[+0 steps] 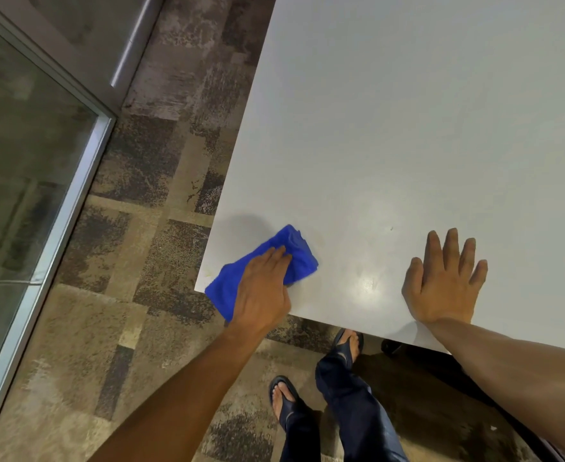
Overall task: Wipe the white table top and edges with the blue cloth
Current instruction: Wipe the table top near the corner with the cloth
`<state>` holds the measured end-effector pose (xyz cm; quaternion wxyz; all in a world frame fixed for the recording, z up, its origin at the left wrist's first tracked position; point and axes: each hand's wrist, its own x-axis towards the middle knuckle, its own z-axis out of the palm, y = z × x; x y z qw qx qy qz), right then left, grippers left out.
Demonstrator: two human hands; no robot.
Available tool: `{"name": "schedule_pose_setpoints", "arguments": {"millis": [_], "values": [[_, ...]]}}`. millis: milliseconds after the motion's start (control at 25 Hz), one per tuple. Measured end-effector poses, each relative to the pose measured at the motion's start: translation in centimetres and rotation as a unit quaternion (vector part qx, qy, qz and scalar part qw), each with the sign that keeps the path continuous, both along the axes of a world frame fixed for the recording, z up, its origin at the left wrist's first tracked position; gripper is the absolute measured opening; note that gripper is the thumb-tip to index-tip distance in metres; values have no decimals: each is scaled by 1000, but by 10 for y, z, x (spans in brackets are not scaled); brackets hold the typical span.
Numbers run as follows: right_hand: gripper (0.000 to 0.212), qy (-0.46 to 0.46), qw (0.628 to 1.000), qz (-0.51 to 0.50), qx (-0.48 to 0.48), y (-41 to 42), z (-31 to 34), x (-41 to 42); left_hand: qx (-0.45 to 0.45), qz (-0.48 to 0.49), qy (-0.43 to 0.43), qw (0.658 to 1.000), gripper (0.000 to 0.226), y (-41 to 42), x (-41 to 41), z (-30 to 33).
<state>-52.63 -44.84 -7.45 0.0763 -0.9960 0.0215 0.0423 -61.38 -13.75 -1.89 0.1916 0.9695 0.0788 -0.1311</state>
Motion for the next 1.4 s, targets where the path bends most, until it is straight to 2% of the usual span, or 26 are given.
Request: {"name": "schedule_pose_setpoints", "arguments": {"millis": [440,600,720,840,1000,1200,1280,1360,1400], "values": [[64,-8,1000,0,-4,-2,-3,0,91,-11,8,996,67,-7,13,-15],[65,-8,1000,-1,5,-1,-3,-1,83,-58,9,995,63,-6,6,-14],[65,-9,1000,1,4,-2,-3,0,55,-99,4,994,74,-8,-3,-12],[64,-12,1000,-1,-2,-1,-3,-1,-12,-134,7,991,86,-21,-21,-8],[64,-13,1000,0,-1,-1,-1,0,-12,-301,-61,951,74,-41,-39,2],[65,-12,1000,-2,14,-1,0,1,-16,-310,-207,928,45,-75,-11,15],[65,-14,1000,2,15,0,0,1,29,-349,-179,919,44,-80,-3,13],[65,-14,1000,3,16,-1,1,2,82,-399,-85,909,53,-73,-9,9],[65,-14,1000,3,14,0,1,2,77,-408,-48,908,57,-68,-16,6]]}}
